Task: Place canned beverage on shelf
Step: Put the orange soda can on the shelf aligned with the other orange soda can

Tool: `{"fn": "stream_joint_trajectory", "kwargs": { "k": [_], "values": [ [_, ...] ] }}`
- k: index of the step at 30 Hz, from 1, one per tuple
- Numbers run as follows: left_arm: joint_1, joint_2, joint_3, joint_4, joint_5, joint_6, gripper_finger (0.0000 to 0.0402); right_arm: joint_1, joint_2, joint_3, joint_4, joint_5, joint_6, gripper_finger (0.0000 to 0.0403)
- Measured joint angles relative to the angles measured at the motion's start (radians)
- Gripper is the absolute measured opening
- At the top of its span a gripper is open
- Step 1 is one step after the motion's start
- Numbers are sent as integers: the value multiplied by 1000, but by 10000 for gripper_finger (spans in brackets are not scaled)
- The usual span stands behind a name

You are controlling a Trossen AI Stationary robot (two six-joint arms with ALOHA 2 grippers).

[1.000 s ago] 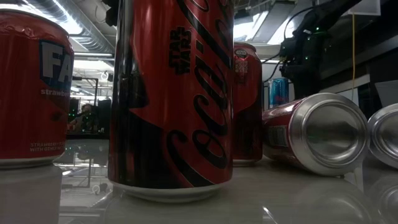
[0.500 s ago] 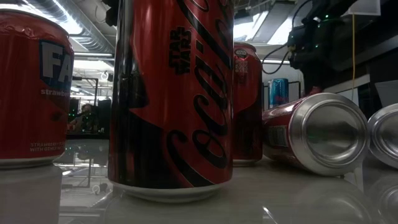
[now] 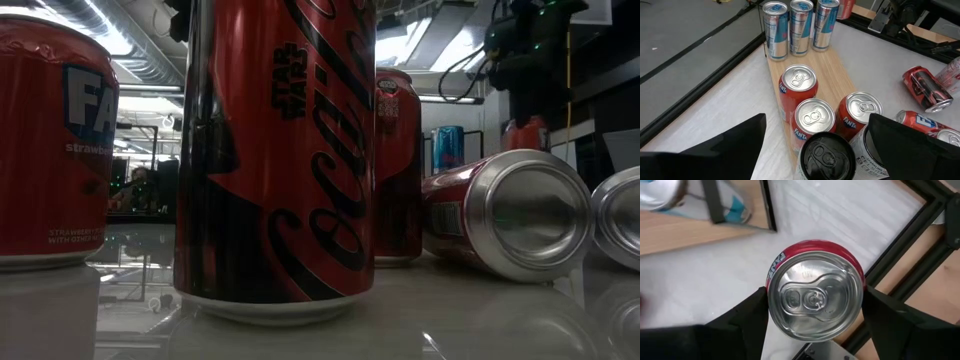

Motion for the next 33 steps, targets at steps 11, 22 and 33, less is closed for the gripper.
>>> {"fn": "stream_joint_trajectory", "kwargs": {
  "k": [11, 22, 33],
  "values": [
    [0, 0, 0, 0, 0, 0, 346, 109, -113, 1, -29, -48, 82, 264],
    [0, 0, 0, 0, 0, -2, 346, 418, -126, 1, 41, -58, 297, 266],
    [0, 0, 0, 1, 0, -4, 346, 693, -98, 1, 273, 10, 489, 268]
  ]
}}
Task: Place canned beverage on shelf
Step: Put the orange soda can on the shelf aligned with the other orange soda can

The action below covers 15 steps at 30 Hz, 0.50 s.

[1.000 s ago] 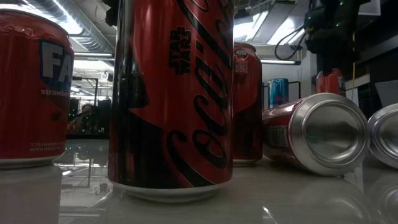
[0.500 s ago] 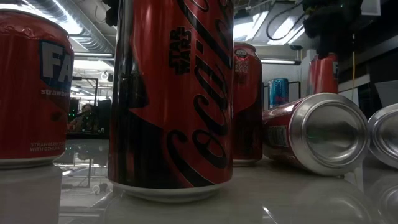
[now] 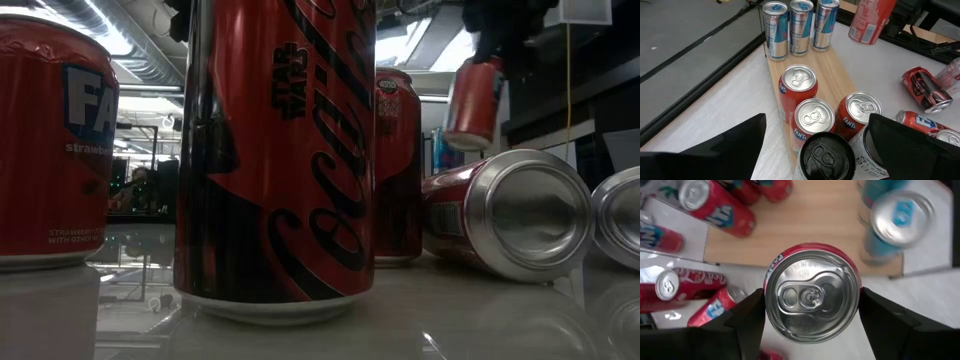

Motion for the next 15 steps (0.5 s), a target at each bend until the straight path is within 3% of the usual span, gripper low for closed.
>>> {"fn": "stream_joint_trajectory", "kwargs": {
  "k": [7, 15],
  "values": [
    [0, 0, 0, 1, 0, 0, 346, 99, 96, 0, 125, 58, 28, 268],
    [0, 0, 0, 3, 0, 0, 346, 114, 244, 0, 209, 76, 78, 268]
  ]
}}
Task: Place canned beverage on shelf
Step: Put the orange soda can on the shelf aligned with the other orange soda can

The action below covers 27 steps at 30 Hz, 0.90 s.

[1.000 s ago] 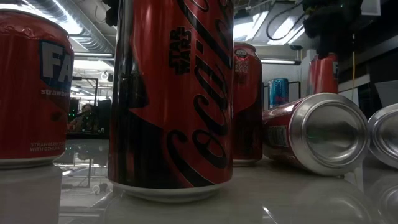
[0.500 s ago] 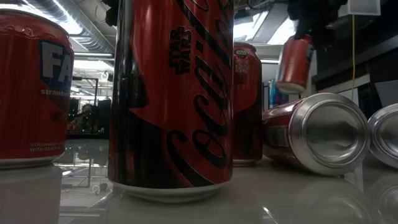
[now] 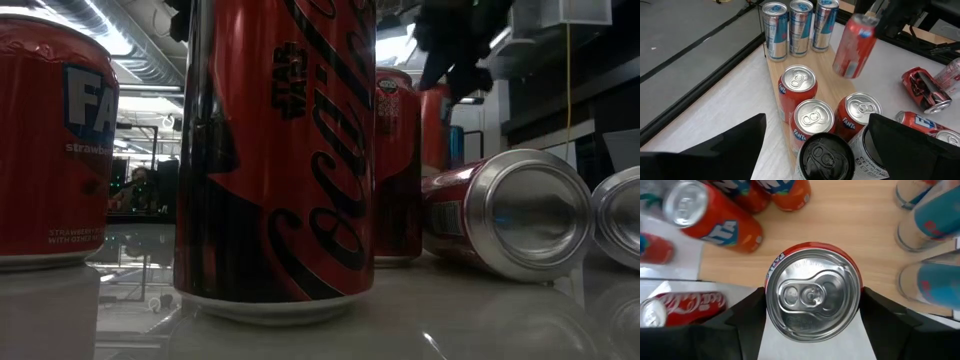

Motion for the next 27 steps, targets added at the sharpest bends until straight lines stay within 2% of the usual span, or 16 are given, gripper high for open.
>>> {"fn": "stream_joint_trajectory", "kwargs": {
  "k": [11, 27],
  "values": [
    [0, 0, 0, 0, 0, 0, 346, 0, 133, 0, 95, 34, 2, 269],
    [0, 0, 0, 0, 0, 3, 346, -1, 148, 0, 143, 32, 1, 269]
  ]
}}
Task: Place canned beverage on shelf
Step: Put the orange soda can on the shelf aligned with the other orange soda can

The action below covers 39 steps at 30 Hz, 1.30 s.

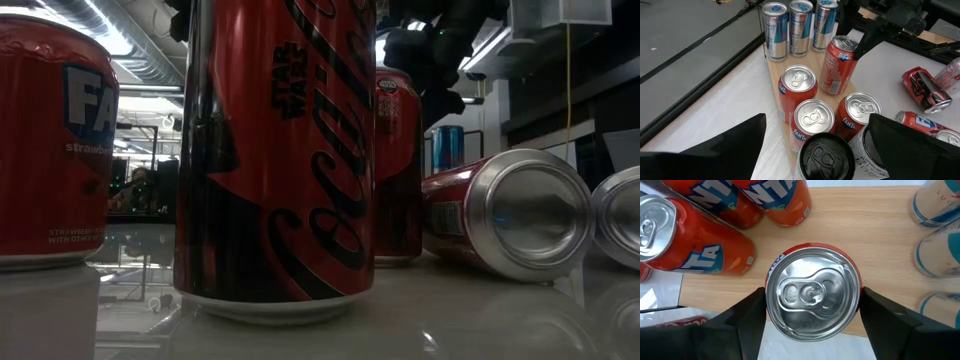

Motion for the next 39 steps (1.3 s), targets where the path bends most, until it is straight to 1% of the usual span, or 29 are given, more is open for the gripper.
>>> {"fn": "stream_joint_trajectory", "kwargs": {
  "k": [8, 11, 17, 21, 33, 39],
  "values": [
    [0, 0, 0, 0, 0, 0, 346, 0, 0, 0, 0, 0, -3, 273],
    [0, 0, 0, 0, 0, 0, 346, 0, 0, 0, 0, 0, -3, 293],
    [0, 0, 0, 0, 0, 0, 346, -1, -1, 0, 5, 0, -4, 350],
    [0, 0, 0, 0, 0, -1, 346, -2, -1, 0, 4, 0, -4, 368],
    [0, 0, 0, 0, 0, -2, 346, -2, -35, 0, -16, -1, -3, 363],
    [0, 0, 0, 0, 0, -2, 346, 0, -44, 0, -20, -87, 23, 363]
  ]
}}
